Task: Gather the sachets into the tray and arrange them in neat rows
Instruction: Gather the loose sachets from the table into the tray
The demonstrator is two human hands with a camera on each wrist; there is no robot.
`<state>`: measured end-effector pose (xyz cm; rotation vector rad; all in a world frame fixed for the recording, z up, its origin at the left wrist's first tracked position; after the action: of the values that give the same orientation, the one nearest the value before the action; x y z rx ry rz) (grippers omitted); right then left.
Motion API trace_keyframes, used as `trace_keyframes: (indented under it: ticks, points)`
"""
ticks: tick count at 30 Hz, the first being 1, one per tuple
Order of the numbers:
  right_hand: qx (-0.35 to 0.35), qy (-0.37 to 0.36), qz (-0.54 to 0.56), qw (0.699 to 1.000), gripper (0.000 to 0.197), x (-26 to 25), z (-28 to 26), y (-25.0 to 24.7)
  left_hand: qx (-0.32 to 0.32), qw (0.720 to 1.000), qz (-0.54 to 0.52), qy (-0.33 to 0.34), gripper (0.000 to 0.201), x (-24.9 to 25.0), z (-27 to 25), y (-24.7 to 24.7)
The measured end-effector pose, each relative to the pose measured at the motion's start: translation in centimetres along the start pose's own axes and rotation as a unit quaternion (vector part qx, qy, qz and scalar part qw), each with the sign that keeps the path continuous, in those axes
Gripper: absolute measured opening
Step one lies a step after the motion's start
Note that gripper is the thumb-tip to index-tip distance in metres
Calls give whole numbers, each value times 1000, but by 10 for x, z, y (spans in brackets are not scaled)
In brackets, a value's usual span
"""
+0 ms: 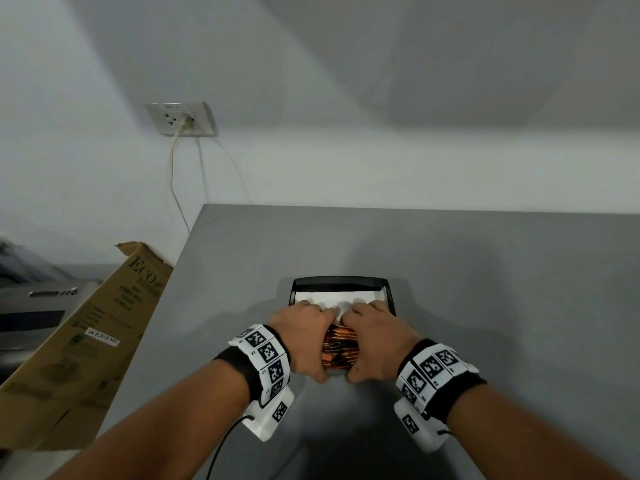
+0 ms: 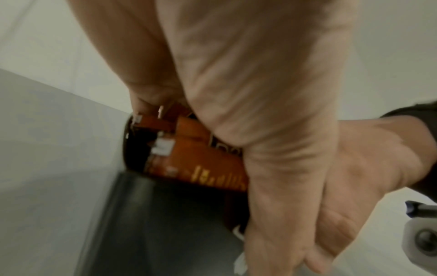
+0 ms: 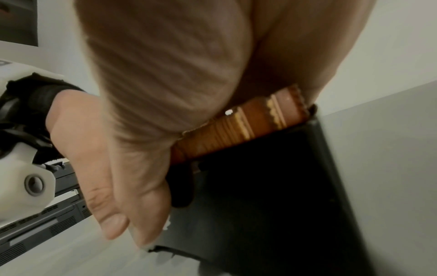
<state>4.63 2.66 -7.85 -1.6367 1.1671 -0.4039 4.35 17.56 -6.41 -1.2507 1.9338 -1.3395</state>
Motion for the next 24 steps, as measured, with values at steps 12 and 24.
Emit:
trace_keyframes:
  ticks: [12, 24]
  points:
    - [33, -3, 3, 999, 93, -6, -5, 5, 11, 999, -35, 1, 90, 0, 0, 11]
    - [46, 1, -2, 999, 93, -4, -3, 8, 10, 999, -50, 14, 90, 0, 2, 11]
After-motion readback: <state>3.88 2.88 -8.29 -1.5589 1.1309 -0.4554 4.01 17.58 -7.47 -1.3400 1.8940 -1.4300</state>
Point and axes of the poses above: each hand's wrist, its own z-axis towards the middle knuckle, its own y-axis out of the palm, x = y × z, the point moved 4 cm from there along z, towards the middle knuckle, and after that the axes turned 4 degrees about -x, right-handed, at the moved point
